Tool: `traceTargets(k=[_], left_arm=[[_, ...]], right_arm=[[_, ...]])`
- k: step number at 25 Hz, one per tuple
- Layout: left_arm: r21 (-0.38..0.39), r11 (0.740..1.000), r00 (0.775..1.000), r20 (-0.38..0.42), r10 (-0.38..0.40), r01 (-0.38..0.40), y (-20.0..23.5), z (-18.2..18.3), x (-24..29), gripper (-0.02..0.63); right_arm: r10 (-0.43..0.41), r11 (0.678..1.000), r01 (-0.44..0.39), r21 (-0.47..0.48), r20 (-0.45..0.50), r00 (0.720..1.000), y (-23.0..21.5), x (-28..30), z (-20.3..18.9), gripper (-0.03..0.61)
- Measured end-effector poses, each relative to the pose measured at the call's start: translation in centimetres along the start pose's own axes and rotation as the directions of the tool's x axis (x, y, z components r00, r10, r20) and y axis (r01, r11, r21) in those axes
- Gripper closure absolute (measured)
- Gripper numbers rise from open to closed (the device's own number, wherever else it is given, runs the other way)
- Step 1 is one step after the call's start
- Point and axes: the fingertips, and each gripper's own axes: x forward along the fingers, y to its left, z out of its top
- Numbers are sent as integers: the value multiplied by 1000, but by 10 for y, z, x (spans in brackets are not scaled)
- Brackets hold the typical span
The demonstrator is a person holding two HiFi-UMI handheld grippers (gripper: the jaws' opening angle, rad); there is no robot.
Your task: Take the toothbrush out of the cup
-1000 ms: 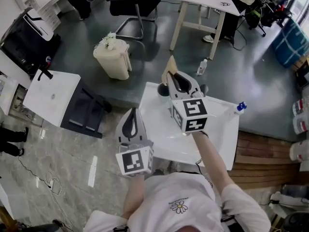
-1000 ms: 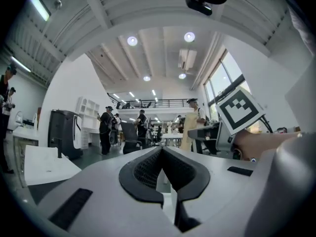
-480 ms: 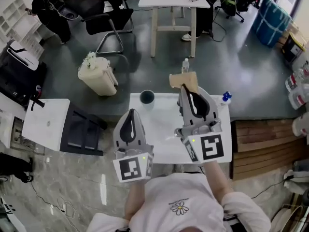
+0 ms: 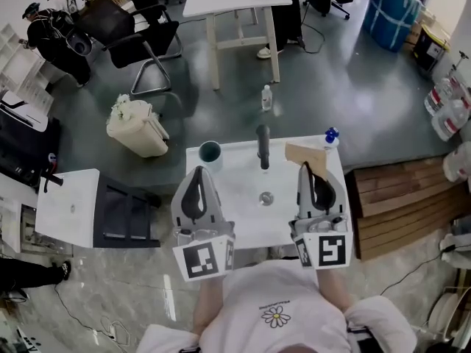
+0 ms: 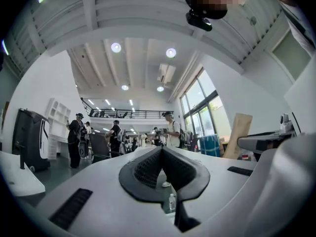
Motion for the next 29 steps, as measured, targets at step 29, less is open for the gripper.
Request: traceTargets(k=[29], left_arm=[[-50, 999, 1000, -5, -20, 20, -21, -3, 12, 600]], right_arm=[[-51, 998, 50, -35, -40, 998, -31, 2, -9, 545]])
